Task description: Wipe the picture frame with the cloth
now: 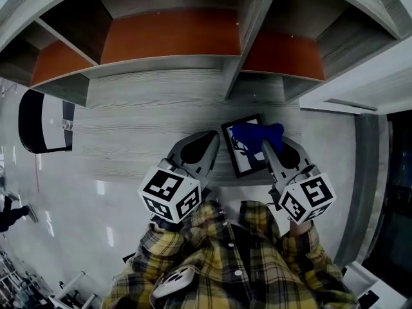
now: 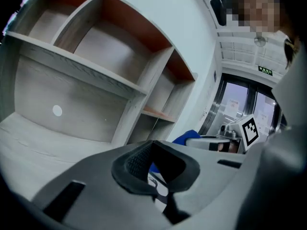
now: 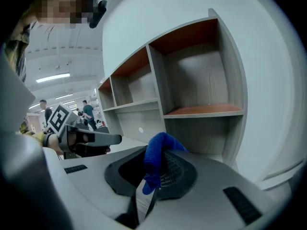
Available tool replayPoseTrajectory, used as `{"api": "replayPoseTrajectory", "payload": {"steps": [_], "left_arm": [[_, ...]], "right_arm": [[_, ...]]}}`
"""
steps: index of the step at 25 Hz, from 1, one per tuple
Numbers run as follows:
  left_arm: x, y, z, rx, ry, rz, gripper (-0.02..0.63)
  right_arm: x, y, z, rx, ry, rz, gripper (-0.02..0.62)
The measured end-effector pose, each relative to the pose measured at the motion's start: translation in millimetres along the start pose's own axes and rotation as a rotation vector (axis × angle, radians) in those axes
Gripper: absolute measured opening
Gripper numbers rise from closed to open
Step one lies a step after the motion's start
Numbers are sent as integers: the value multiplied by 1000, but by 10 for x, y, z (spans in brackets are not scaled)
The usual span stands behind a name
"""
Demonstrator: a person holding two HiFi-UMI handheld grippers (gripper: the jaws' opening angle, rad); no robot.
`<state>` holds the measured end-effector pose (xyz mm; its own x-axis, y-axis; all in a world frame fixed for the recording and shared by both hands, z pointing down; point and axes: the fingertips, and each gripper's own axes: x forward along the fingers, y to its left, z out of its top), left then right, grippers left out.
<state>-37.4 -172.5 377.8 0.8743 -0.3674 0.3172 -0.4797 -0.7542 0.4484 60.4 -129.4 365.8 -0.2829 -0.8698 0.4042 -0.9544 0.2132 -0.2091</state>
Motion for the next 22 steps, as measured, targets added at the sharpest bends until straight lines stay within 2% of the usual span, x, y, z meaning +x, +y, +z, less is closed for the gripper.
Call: {"api": "replayPoseTrajectory", "payload": {"steps": [6, 10, 15, 22], "left_arm": [[366, 252, -651, -135, 149, 80, 5], [581, 355, -1021, -132, 217, 111, 5], [740, 472, -1516, -217, 295, 155, 9], [882, 520, -2021, -256, 402, 181, 81]], "right_arm": [[43, -254, -152, 29, 27, -10, 41], [70, -380, -293, 64, 32, -11, 41], [160, -411, -590, 80, 79, 20, 41], [262, -470, -780, 110, 97, 48, 41]]}}
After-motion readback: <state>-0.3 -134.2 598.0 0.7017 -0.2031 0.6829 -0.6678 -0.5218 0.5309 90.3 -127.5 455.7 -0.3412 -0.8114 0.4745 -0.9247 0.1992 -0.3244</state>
